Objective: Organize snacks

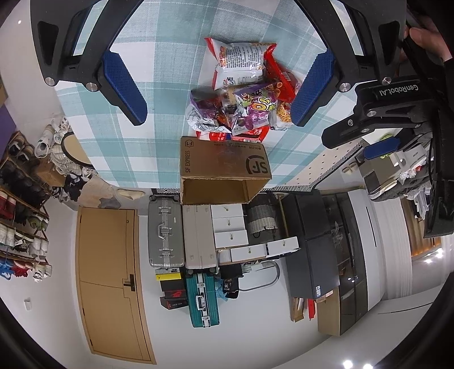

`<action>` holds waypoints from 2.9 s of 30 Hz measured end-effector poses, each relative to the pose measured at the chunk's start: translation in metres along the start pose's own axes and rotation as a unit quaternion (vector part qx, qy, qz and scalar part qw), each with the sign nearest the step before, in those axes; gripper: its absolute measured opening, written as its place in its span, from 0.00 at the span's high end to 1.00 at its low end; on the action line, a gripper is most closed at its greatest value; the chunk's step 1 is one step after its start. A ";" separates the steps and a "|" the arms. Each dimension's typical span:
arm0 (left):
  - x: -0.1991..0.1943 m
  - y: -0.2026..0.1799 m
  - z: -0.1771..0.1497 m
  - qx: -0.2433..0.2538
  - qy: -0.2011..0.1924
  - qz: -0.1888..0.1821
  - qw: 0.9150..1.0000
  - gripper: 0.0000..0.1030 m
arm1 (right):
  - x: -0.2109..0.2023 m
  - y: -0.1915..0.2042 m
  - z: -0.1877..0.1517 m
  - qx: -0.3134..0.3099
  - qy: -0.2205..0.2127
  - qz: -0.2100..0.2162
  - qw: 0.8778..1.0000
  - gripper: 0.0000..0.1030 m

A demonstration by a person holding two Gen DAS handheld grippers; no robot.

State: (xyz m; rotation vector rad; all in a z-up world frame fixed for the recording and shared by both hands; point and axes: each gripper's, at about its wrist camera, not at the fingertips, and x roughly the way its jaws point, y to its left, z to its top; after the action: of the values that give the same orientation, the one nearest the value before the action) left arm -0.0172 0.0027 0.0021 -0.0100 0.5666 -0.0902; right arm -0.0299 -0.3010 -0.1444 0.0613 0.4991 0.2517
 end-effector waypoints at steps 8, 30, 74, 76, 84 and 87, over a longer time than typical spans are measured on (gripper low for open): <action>0.000 0.001 -0.001 0.001 -0.001 0.003 1.000 0.00 | -0.002 0.001 0.001 0.000 0.000 0.001 1.000 0.00; 0.003 0.001 -0.007 0.004 0.005 0.004 1.000 0.00 | 0.000 -0.002 -0.003 0.005 0.006 0.002 1.000 0.00; 0.097 0.071 -0.037 -0.026 0.073 0.012 0.997 0.00 | 0.144 0.004 -0.070 0.003 0.195 0.101 0.976 0.10; 0.099 0.074 -0.039 -0.028 0.080 0.011 0.996 0.00 | 0.145 0.006 -0.073 0.006 0.206 0.103 0.973 0.18; 0.107 0.081 -0.050 -0.036 0.103 0.010 0.994 0.00 | 0.155 0.010 -0.081 -0.003 0.219 0.113 0.969 0.40; 0.111 0.082 -0.054 -0.043 0.118 0.001 0.992 0.01 | 0.154 0.009 -0.081 0.007 0.219 0.119 0.968 0.44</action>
State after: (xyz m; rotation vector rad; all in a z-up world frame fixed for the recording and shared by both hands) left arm 0.0536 0.0758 -0.1056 -0.0833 0.8072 -0.0660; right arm 0.0595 -0.2536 -0.2858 0.0804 0.9365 0.5016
